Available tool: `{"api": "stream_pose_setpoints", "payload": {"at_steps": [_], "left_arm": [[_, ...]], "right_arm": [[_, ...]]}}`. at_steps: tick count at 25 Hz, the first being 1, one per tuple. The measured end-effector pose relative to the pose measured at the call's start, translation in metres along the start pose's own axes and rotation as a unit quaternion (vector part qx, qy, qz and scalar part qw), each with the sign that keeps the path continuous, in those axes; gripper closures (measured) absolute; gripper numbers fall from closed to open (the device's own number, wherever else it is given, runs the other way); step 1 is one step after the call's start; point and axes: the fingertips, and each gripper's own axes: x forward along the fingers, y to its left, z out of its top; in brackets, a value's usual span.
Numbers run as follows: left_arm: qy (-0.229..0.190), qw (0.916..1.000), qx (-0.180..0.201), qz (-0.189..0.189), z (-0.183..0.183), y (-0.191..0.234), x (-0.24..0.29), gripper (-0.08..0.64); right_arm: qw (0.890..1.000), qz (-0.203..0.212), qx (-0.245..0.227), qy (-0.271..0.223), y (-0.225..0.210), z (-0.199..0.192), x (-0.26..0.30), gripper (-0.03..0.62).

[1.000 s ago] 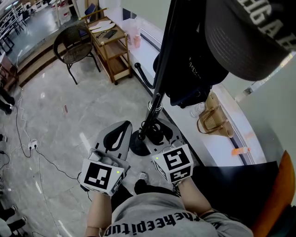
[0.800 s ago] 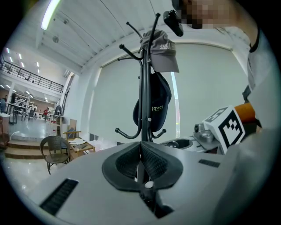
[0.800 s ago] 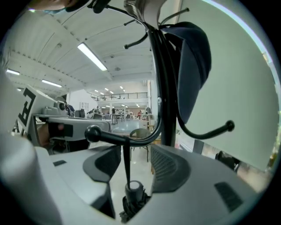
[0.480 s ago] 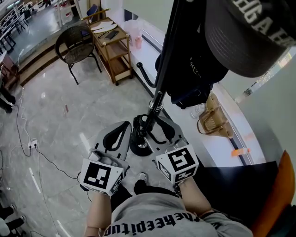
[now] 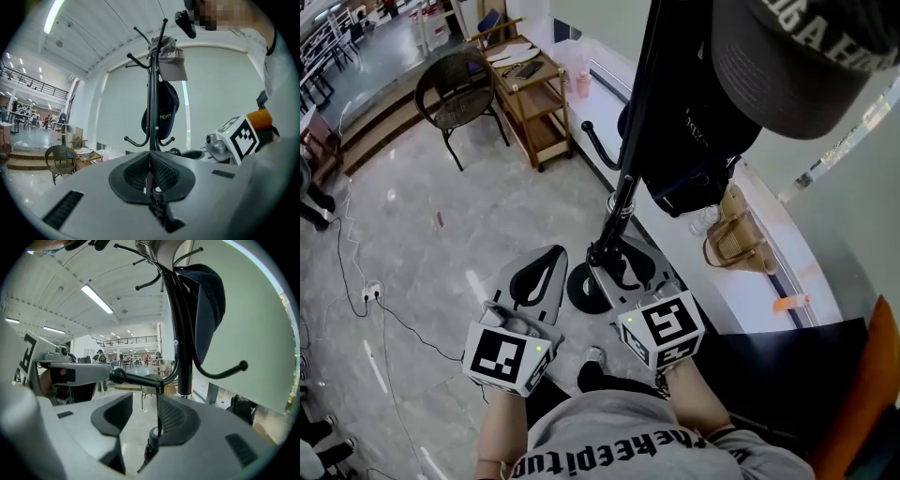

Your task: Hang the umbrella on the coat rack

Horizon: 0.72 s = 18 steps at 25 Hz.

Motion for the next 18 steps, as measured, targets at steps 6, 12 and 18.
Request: {"api": "stream_pose_setpoints", "payload": {"at_steps": [6,12,18], "left_arm": [[0.000,0.9997,0.006,-0.023,0.004,0.001,-0.012,0.545],[0.002,0.9990,0.007,-0.043,0.009,0.010,-0.030,0.545],[-0.003,0.9976,0.012,-0.068,0.015,0.013,-0.049,0.545]], "right_arm": [[0.999,-0.033,0.014,-0.002,0.009,-0.001,-0.008,0.536],[0.998,-0.054,0.019,-0.006,0.028,0.006,-0.012,0.580],[0.997,-0.077,0.022,-0.017,0.049,0.015,-0.022,0.580]]}}
